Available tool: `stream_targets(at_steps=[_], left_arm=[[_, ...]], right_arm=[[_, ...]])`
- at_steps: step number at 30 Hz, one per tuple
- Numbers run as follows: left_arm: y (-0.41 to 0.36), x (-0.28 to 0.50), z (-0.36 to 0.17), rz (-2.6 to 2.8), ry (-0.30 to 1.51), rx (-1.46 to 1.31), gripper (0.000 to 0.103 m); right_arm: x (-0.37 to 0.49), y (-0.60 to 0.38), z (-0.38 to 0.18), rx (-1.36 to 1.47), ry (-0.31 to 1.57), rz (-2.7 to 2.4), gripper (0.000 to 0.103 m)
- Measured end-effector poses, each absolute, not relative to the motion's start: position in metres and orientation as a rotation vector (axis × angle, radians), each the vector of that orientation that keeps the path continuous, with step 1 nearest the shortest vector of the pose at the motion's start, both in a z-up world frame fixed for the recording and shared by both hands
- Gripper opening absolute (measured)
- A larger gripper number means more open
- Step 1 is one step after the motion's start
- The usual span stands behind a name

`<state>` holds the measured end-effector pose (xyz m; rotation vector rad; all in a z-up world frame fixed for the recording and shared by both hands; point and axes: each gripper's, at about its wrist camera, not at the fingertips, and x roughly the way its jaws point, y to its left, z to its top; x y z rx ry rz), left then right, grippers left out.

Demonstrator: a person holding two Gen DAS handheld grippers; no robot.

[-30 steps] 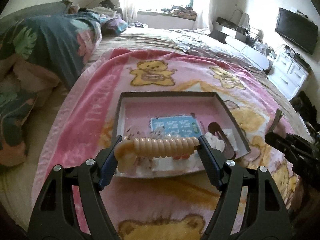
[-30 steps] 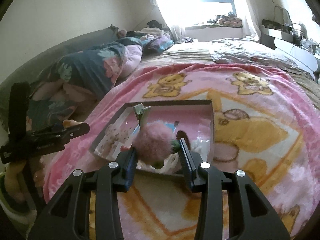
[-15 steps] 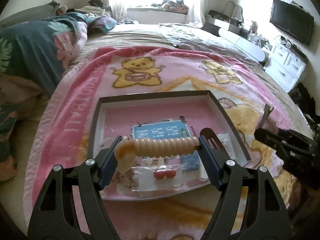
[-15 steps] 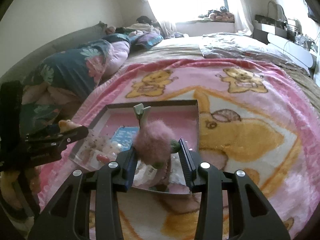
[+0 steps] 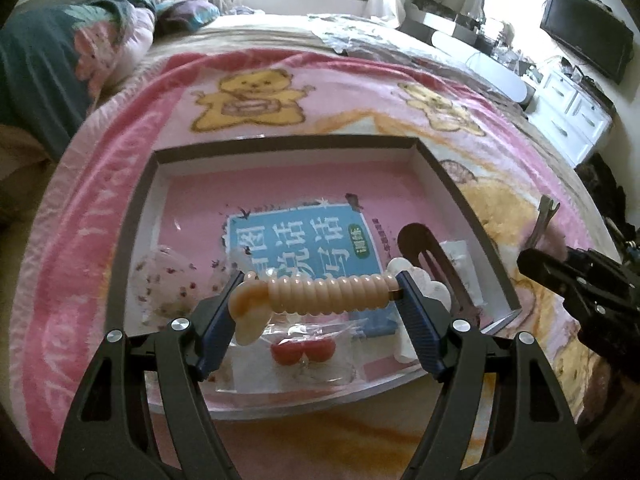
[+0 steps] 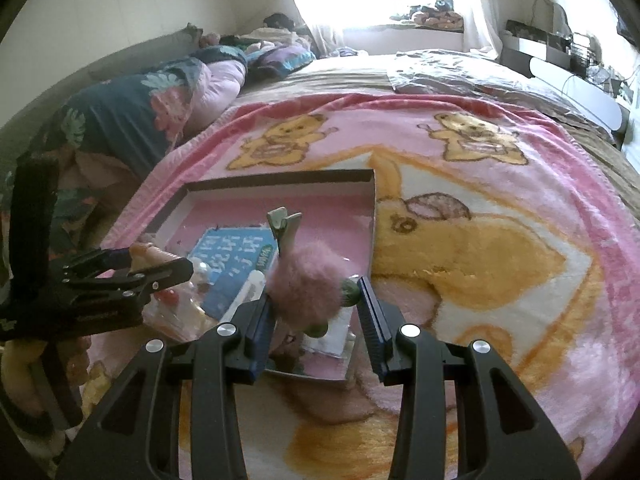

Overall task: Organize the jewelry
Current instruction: 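Drop the hair tie into the tray with the left tool while the right tool releases the pompom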

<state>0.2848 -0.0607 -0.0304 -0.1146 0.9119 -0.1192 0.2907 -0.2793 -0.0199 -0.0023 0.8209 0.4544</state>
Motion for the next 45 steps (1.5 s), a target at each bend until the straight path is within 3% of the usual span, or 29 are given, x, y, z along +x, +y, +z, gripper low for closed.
stream_targets(at_steps=[16,25,34,38,41,45], left_arm=[[-0.063,0.319,-0.048,-0.102,0.969,-0.075,0.067],[-0.063,0.321,-0.049,-0.102,0.976,-0.075,0.067],[-0.066,0.321,-0.049,-0.105,0.983,-0.074,0.068],[-0.066,0.32,-0.048,-0.103,0.982,-0.073,0.07],[-0.066,0.316,-0.044,-0.1,0.97,-0.084,0.076],[-0.064,0.304,-0.031,-0.095,0.945,-0.091,0.085]], right_arm=[[0.298,-0.253,-0.05,-0.036,0.911,0.482,0.038],[0.297,-0.25,-0.055,-0.034,0.941,0.493,0.044],[0.289,-0.255,-0.049,-0.026,0.931,0.484,0.067],[0.283,-0.26,-0.043,-0.011,0.914,0.488,0.072],[0.278,-0.264,-0.037,-0.016,0.89,0.469,0.079],[0.269,-0.271,-0.028,-0.003,0.869,0.463,0.08]])
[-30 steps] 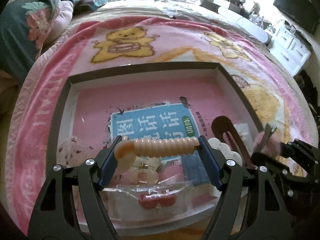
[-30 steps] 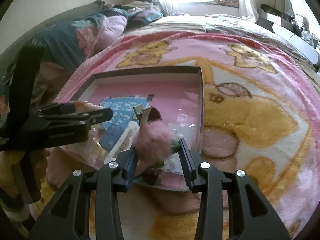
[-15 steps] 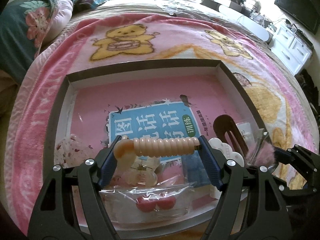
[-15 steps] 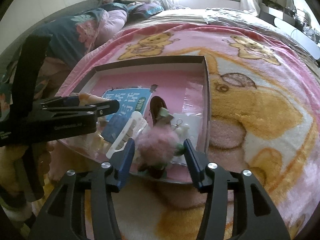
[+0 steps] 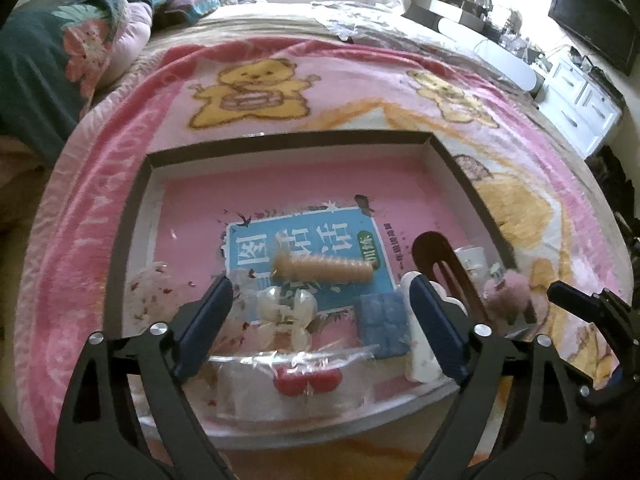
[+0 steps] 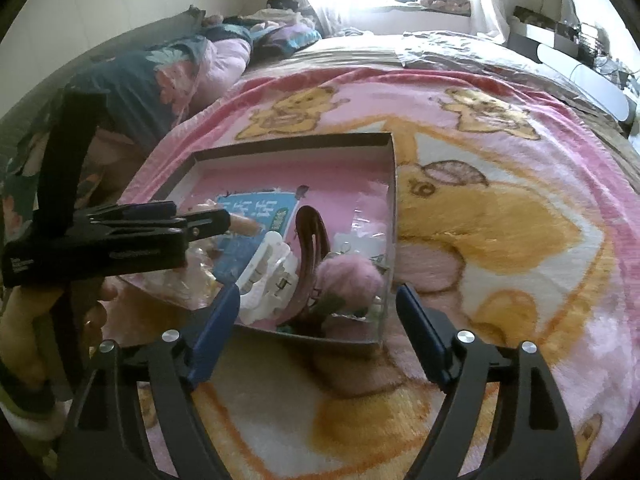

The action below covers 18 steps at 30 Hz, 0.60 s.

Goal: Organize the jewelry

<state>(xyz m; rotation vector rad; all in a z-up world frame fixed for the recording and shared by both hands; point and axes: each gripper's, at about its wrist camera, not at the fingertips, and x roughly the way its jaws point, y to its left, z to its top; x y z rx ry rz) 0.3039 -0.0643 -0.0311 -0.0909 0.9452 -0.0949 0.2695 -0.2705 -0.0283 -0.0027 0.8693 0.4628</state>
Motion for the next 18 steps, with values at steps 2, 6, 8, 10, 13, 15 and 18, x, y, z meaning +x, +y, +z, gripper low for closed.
stream_targets(at_steps=[2,6,8,10,13,15,18], left_arm=[[-0.063,0.296,-0.022,-0.098,0.929,-0.096,0.088],[-0.06,0.273,-0.001,-0.095,0.888,-0.096,0.093],[-0.058,0.26,0.008,-0.098,0.87,-0.1,0.093],[-0.055,0.247,0.017,-0.095,0.854,-0.104,0.093],[-0.052,0.228,0.026,-0.082,0.83,-0.105,0.094],[-0.05,0.215,0.03,-0.081,0.815,-0.104,0.094],[-0.049,0.191,0.033,-0.065,0.792,-0.102,0.094]], right_arm=[[0.262,-0.274,-0.021,0.004,0.851,0.46,0.081],[0.245,-0.276,-0.004,0.023,0.805,0.469,0.09],[0.236,-0.276,0.004,0.03,0.785,0.476,0.091],[0.225,-0.276,0.011,0.028,0.767,0.48,0.091],[0.207,-0.276,0.021,0.018,0.734,0.48,0.096],[0.196,-0.277,0.026,0.015,0.713,0.476,0.098],[0.179,-0.282,0.031,0.02,0.702,0.466,0.098]])
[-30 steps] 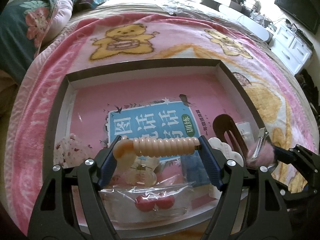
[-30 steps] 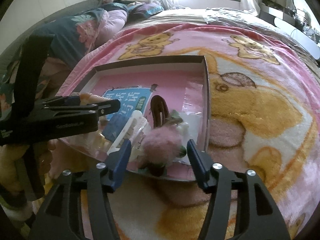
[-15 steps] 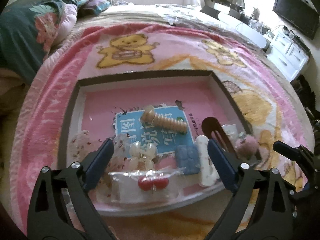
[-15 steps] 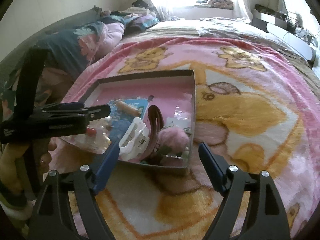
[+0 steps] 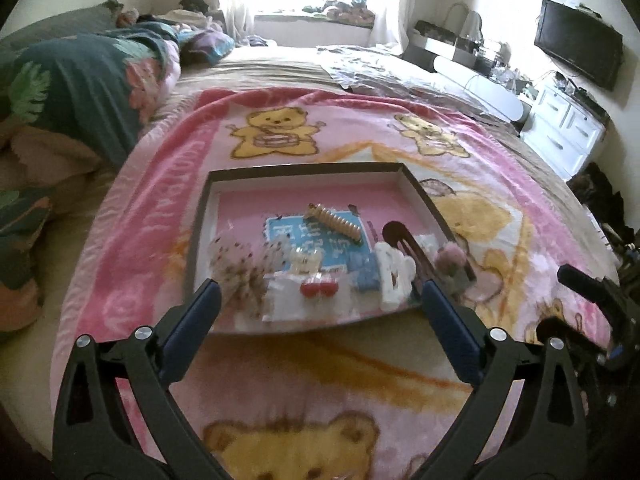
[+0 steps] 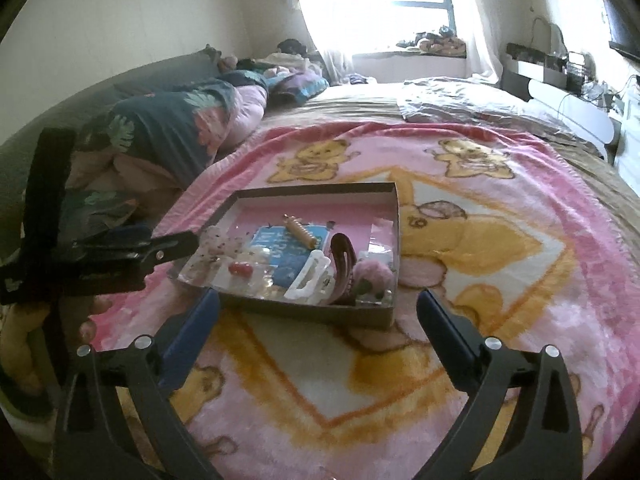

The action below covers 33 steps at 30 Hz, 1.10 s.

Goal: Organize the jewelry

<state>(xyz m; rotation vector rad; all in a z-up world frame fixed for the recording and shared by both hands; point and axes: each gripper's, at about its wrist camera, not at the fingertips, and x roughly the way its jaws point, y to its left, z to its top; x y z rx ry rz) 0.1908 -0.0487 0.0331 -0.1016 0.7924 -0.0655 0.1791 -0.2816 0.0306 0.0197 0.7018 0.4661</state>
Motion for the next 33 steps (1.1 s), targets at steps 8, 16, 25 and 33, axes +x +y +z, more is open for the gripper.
stream_targets(at_steps=[8,16,25,33], left_arm=[[-0.046,0.135,0.025,-0.075,0.755,-0.105,0.094],[-0.046,0.104,0.013,-0.055,0.748,-0.115,0.094],[-0.044,0.09,0.01,-0.049,0.749,-0.121,0.094],[-0.046,0.086,0.012,-0.061,0.75,-0.126,0.094]], right_arm=[[0.143,-0.289,0.025,-0.003,0.707,0.436,0.099],[0.118,-0.289,0.016,-0.005,0.692,0.417,0.099],[0.099,-0.279,0.016,-0.009,0.683,0.442,0.099],[0.092,-0.274,0.017,-0.013,0.69,0.455,0.099]])
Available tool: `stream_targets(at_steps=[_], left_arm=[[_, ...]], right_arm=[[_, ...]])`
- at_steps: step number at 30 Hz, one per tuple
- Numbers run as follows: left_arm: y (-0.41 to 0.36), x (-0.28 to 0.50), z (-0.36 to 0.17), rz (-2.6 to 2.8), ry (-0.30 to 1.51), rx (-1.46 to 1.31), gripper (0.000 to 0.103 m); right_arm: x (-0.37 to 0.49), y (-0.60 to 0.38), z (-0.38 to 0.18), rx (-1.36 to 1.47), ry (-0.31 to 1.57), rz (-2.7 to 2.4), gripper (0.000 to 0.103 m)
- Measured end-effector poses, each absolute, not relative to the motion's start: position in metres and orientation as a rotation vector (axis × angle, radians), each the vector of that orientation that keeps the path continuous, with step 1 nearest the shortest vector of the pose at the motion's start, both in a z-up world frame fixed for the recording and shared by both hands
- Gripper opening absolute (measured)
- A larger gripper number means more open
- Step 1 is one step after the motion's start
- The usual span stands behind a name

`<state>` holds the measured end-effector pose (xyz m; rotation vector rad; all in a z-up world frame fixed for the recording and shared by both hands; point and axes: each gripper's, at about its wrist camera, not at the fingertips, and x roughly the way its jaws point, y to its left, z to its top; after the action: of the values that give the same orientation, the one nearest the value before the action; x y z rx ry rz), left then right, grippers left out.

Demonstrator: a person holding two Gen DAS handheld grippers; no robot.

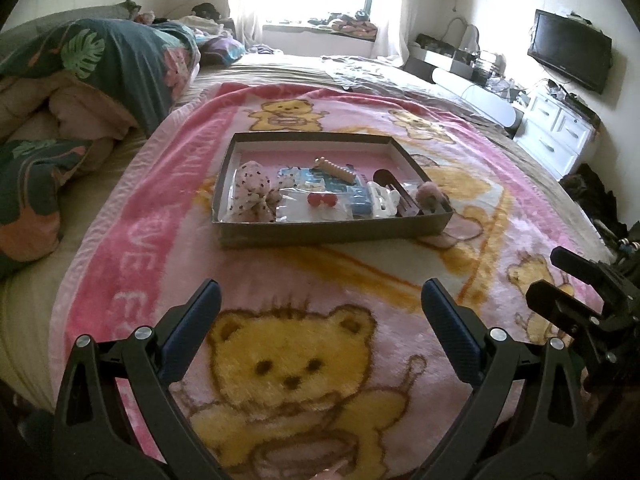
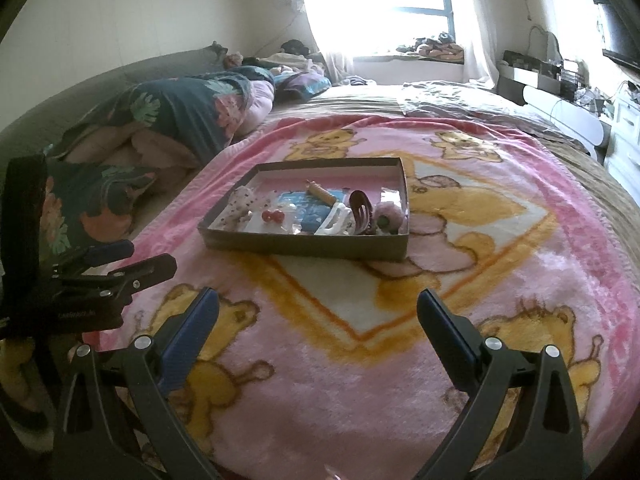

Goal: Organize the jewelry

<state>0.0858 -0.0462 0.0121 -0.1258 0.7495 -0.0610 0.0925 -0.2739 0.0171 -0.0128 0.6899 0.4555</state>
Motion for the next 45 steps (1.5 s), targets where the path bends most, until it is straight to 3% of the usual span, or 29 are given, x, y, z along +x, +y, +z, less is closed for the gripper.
stream_targets(at_steps=[45], left_arm=[[-0.0492,0.0753,0.0143,-0.044,0.756,-0.1,0.094]], right_arm=[[0.0915,-0.2759,0.0183,-0.007,0.693,0.455,0.099]])
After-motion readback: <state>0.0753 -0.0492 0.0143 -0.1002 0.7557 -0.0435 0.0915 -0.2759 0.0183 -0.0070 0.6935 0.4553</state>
